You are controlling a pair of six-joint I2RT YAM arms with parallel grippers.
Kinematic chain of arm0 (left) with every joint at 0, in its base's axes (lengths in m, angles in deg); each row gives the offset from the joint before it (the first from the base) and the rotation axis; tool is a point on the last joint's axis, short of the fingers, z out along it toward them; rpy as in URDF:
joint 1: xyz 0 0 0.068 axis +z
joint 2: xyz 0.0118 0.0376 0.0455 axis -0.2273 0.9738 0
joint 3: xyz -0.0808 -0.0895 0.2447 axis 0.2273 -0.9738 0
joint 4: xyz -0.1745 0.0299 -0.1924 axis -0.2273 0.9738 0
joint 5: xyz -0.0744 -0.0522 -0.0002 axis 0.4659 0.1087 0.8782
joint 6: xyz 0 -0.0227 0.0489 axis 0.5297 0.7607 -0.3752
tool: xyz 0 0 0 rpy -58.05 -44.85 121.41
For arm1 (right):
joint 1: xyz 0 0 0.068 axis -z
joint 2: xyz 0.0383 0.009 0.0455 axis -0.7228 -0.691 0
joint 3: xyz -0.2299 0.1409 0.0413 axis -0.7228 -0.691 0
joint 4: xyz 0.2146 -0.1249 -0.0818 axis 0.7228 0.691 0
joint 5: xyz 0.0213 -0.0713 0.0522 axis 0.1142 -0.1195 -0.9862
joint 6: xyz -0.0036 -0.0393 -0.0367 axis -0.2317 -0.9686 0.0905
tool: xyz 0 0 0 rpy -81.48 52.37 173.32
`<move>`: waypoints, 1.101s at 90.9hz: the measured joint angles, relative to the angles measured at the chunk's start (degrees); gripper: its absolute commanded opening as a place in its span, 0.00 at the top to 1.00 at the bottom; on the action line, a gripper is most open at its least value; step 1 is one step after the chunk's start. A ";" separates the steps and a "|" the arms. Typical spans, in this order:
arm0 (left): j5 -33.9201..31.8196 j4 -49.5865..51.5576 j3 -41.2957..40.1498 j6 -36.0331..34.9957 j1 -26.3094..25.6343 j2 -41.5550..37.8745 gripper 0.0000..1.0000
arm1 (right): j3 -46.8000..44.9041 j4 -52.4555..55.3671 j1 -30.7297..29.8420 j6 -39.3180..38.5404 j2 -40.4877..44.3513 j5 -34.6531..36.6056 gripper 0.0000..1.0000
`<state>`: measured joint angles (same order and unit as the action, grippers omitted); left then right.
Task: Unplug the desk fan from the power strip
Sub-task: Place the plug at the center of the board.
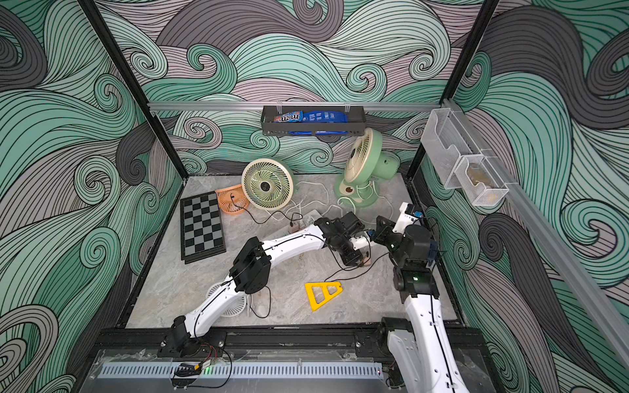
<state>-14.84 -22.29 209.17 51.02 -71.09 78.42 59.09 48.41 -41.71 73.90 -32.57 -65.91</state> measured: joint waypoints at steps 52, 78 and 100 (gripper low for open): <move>-2.08 1.95 0.00 -3.58 0.09 -0.13 0.49 | -0.94 -2.14 0.00 0.20 -2.29 -2.19 0.83; -4.04 5.44 -1.20 -5.53 2.32 -5.40 0.49 | -2.51 -6.16 0.07 1.01 -7.04 -7.98 0.83; -3.78 7.32 -11.69 -7.82 7.89 -17.25 0.49 | -4.11 -14.51 -0.33 4.09 -13.44 -14.29 0.83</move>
<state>-18.62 -14.96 197.47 43.20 -63.20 61.18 54.98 33.90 -42.04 77.99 -46.01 -80.20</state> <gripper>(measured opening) 0.515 0.169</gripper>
